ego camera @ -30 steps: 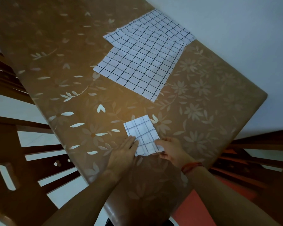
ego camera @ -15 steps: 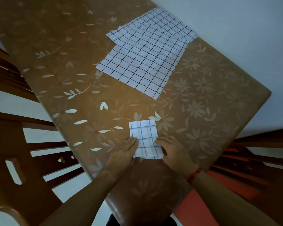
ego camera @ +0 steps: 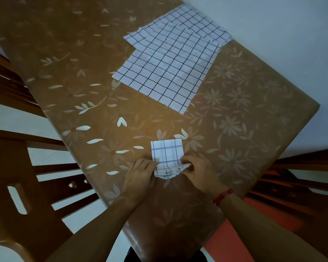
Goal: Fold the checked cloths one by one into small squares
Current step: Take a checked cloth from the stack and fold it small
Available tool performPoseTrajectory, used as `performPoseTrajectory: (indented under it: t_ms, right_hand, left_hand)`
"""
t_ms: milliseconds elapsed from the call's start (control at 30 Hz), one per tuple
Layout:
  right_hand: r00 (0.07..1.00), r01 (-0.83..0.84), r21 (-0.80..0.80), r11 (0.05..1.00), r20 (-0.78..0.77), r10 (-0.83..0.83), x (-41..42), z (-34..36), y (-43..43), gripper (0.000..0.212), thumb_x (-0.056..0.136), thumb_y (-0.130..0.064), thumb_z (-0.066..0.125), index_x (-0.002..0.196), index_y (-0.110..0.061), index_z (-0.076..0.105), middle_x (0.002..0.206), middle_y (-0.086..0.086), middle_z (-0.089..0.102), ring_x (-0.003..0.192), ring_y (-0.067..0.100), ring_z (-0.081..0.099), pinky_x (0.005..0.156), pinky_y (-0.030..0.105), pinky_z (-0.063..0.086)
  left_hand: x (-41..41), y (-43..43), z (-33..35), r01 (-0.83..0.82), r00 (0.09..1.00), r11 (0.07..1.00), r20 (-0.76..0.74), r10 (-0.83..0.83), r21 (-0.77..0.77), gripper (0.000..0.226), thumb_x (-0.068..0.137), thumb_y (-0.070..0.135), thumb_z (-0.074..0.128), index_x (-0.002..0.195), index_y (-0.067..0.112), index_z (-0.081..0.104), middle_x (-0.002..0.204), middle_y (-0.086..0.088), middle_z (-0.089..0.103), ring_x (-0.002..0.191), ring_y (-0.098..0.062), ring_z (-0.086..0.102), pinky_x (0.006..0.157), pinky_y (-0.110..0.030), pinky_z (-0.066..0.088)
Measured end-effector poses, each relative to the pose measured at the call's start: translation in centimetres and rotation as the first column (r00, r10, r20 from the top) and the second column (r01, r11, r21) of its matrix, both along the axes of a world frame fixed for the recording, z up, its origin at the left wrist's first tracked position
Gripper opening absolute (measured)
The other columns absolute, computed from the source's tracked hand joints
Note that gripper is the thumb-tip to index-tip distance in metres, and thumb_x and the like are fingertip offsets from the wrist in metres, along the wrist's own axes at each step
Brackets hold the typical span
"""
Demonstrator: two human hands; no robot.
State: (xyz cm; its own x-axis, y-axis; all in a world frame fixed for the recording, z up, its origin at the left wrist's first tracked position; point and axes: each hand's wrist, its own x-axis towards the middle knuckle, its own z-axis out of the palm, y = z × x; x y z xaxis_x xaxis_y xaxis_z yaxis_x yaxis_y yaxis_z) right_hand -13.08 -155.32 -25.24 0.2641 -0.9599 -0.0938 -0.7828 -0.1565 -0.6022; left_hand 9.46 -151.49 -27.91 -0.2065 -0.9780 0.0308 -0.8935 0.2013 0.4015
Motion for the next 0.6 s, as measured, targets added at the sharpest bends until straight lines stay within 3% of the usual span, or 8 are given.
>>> performPoseTrajectory:
  t_ms: [133, 233, 300, 433, 600]
  right_hand:
    - [0.997, 0.071, 0.082, 0.994, 0.032, -0.074, 0.3, 0.0, -0.8, 0.025, 0.081, -0.029, 0.073, 0.103, -0.017, 0.069, 0.094, -0.004, 0.069, 0.084, 0.009, 0.058, 0.075, 0.025, 0.052]
    - [0.992, 0.108, 0.153, 0.982, 0.042, -0.116, 0.5, -0.1, -1.2, 0.030, 0.083, -0.034, 0.069, 0.110, -0.022, 0.068, 0.097, -0.008, 0.071, 0.088, 0.008, 0.062, 0.079, 0.029, 0.056]
    - [0.989, 0.140, 0.161, 0.977, 0.031, -0.147, 0.8, 0.0, -1.5, 0.027, 0.084, -0.033, 0.069, 0.110, -0.024, 0.066, 0.089, -0.013, 0.067, 0.084, 0.007, 0.060, 0.078, 0.030, 0.055]
    - [0.984, 0.172, 0.162, 0.972, 0.012, -0.177, 1.4, 0.1, -2.1, 0.021, 0.087, -0.027, 0.067, 0.106, -0.017, 0.065, 0.073, -0.021, 0.049, 0.070, 0.000, 0.050, 0.064, 0.011, 0.040]
    - [0.982, 0.173, 0.185, 0.967, 0.041, -0.183, 2.1, -0.1, -2.8, 0.032, 0.088, -0.026, 0.064, 0.120, -0.023, 0.061, 0.094, -0.007, 0.068, 0.081, 0.004, 0.058, 0.069, 0.010, 0.045]
  left_hand:
    - [-0.2, -0.8, 0.3, -0.117, 0.989, 0.991, -0.079, 0.122, 0.066, 0.037, 0.089, 0.033, 0.040, 0.110, 0.016, 0.066, 0.107, 0.000, 0.069, 0.102, -0.021, 0.058, 0.085, -0.035, 0.040]
    - [-0.4, -1.4, 0.6, -0.152, 0.983, 0.984, -0.090, 0.160, 0.089, 0.036, 0.091, 0.035, 0.037, 0.106, 0.016, 0.063, 0.106, -0.002, 0.067, 0.099, -0.023, 0.058, 0.087, -0.041, 0.043]
    - [-0.5, -1.7, 0.6, -0.172, 0.980, 0.981, -0.087, 0.180, 0.090, 0.031, 0.090, 0.034, 0.038, 0.103, 0.015, 0.059, 0.103, -0.004, 0.067, 0.096, -0.024, 0.058, 0.088, -0.043, 0.044]
    - [-0.7, -2.2, 0.6, -0.206, 0.974, 0.974, -0.071, 0.213, 0.094, 0.032, 0.089, 0.032, 0.041, 0.111, 0.014, 0.056, 0.104, -0.007, 0.067, 0.097, -0.027, 0.059, 0.087, -0.044, 0.043]
    - [-0.4, -2.9, 0.5, -0.198, 0.980, 0.978, 0.003, 0.198, 0.060, 0.044, 0.087, 0.033, 0.046, 0.123, 0.008, 0.056, 0.108, -0.012, 0.068, 0.100, -0.031, 0.061, 0.086, -0.045, 0.046]
